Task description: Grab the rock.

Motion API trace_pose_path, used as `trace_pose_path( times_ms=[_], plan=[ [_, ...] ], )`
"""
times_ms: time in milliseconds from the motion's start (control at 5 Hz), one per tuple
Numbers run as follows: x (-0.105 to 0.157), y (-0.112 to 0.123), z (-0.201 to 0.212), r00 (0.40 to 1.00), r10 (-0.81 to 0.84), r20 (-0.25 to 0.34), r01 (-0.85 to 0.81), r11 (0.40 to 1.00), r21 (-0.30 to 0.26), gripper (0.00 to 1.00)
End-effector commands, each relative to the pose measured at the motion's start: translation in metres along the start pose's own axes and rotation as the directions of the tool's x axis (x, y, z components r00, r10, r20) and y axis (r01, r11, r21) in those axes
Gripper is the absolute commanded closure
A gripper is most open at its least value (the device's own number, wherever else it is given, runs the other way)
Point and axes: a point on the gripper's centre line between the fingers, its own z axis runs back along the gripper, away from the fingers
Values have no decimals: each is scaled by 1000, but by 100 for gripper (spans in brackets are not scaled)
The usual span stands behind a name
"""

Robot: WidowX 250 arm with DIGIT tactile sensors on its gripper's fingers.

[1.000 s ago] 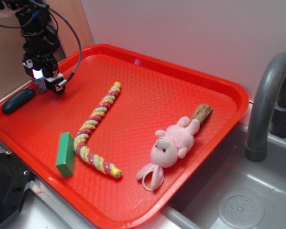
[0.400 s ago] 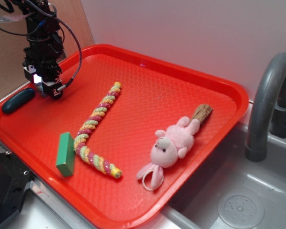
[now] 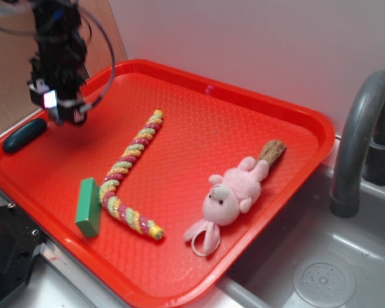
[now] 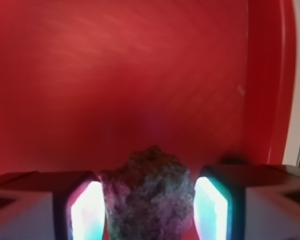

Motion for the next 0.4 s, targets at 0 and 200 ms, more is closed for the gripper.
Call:
trace_pose_path(
  times_ms=[0, 200],
  plan=[
    [-45, -66, 92, 979, -129, 156, 149, 981, -124, 100],
    [-72, -74, 94, 975, -133, 179, 159, 977, -141, 100]
  ],
)
